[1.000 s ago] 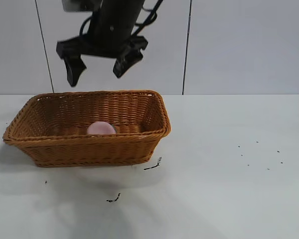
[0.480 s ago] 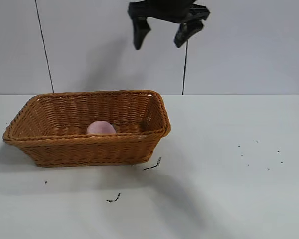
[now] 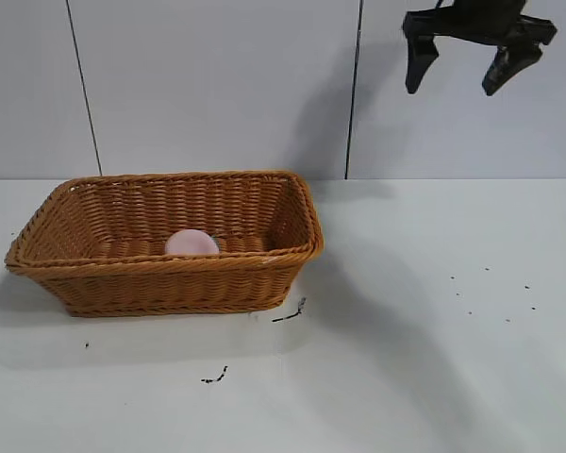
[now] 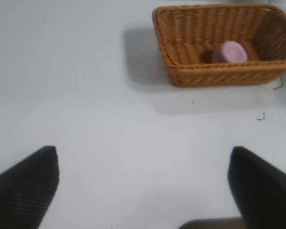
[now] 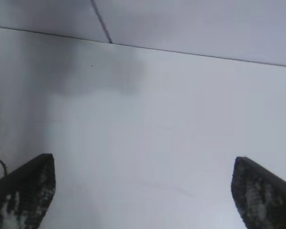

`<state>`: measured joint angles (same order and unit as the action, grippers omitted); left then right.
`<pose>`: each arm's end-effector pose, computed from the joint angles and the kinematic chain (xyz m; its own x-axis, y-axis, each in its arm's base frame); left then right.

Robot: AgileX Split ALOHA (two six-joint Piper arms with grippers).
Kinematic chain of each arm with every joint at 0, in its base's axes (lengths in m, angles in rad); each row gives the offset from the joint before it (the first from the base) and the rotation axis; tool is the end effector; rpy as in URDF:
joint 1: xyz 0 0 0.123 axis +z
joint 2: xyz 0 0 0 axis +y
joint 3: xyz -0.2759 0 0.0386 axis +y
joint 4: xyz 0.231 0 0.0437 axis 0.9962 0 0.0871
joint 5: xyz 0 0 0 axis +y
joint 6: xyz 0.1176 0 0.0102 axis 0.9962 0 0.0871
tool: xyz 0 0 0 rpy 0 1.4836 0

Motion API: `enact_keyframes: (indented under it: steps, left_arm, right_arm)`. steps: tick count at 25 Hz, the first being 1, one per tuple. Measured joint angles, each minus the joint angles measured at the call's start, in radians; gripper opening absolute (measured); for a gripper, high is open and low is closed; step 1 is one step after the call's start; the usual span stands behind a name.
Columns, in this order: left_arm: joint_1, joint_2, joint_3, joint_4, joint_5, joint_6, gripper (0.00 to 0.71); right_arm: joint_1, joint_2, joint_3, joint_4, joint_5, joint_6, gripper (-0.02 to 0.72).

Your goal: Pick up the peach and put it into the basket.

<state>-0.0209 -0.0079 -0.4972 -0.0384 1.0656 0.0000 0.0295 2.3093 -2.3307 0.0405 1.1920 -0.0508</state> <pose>0.0097 -0.0042 0.2556 -0.4563 -0.0090 -0.8898 0.0423 0.9986 -0.0319 0.4991 0.0192 0.2454 -0.8808 -0.0618 -0.4695 -0.0787 0.9968 0.0164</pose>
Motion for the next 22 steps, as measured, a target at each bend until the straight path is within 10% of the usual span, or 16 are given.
enact_keyframes:
  steps: [10, 22]
  left_arm:
    - [0.0, 0.0, 0.0, 0.0, 0.0, 0.0, 0.693]
    - [0.0, 0.0, 0.0, 0.0, 0.0, 0.0, 0.693]
  right_arm:
    - [-0.016, -0.108, 0.115, 0.007, 0.019, 0.0, 0.695]
    - [-0.016, -0.665, 0.678, 0.014, 0.019, 0.0, 0.695]
